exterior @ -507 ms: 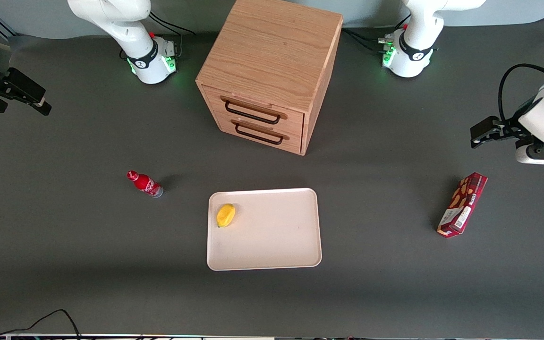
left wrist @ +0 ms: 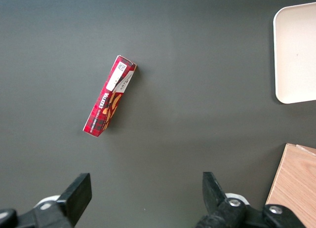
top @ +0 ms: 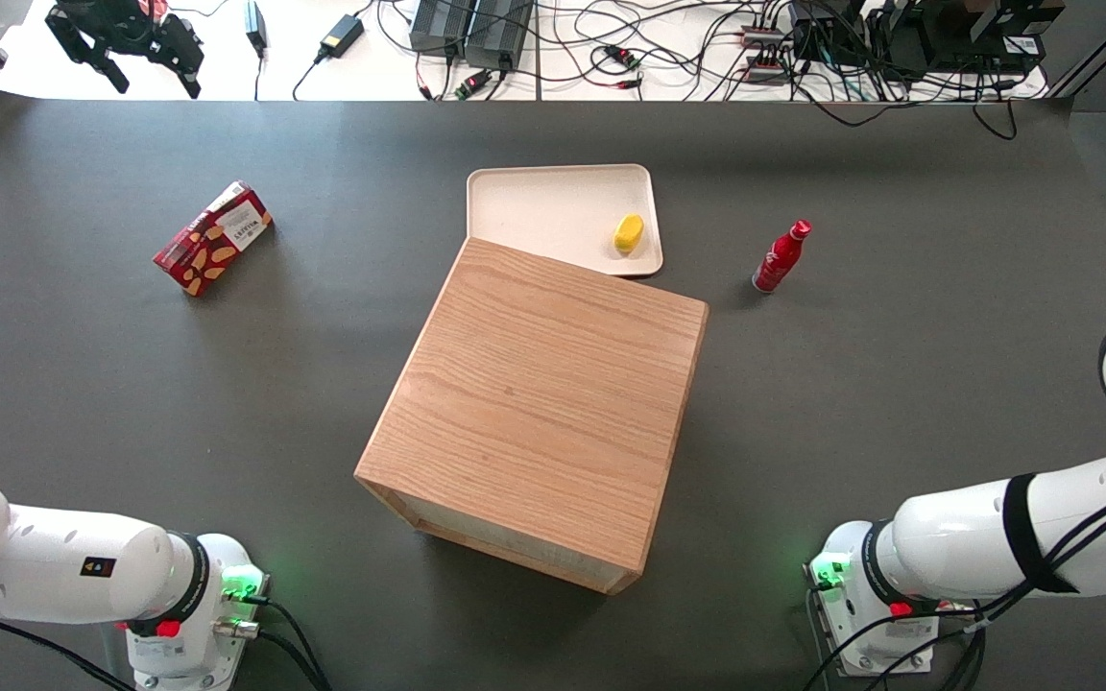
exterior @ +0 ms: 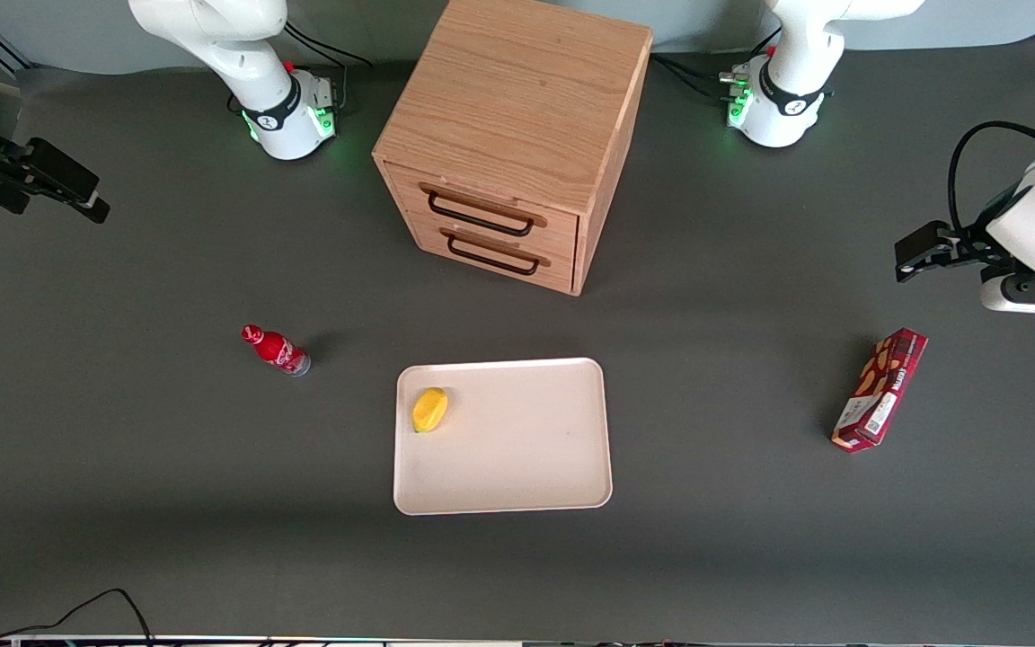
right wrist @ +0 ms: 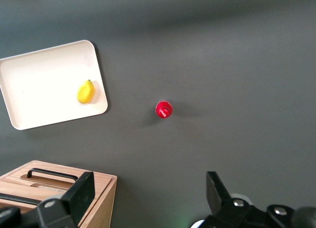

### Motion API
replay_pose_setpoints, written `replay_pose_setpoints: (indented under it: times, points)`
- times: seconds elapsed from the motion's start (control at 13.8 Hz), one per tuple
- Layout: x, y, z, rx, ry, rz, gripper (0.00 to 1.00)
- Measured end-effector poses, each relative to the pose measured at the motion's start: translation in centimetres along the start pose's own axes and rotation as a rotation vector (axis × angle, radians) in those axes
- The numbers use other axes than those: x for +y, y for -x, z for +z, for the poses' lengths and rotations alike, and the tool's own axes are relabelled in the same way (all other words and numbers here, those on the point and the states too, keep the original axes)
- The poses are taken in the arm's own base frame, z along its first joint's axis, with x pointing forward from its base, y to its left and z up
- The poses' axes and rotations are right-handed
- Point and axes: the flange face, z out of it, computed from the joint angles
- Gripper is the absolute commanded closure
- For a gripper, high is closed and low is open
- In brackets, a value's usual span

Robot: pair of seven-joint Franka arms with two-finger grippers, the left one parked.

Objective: Place coke bottle on tray
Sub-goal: 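Move the right gripper down to the small red Coca-Cola bottle, then close the right gripper around the bottle's body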

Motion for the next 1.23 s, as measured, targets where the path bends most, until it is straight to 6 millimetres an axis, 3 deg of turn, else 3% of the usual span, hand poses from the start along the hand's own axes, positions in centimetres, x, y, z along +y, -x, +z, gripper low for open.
replay_pose_setpoints:
  times: [0.07,0.22,0.43,0.58,0.72,0.94,1.16,1.23]
  points:
    - [-0.2,-0.6,1.4,-0.021,0.004,-0.001,0.00]
    - [-0.6,-2.7,6.4,-0.042,0.006,0.001,0.00]
    - [-1.0,-5.1,17.3,-0.052,0.003,0.007,0.00]
    - [-0.8,-5.1,24.1,-0.055,0.001,0.011,0.00]
    - [-0.6,-4.7,29.0,-0.068,0.001,0.013,0.00]
    - [-0.3,-3.9,34.2,-0.091,0.002,0.016,0.00]
    - [0.0,-2.8,37.2,-0.106,0.005,0.020,0.01]
    - [0.1,-2.5,37.7,-0.110,0.007,0.023,0.19]
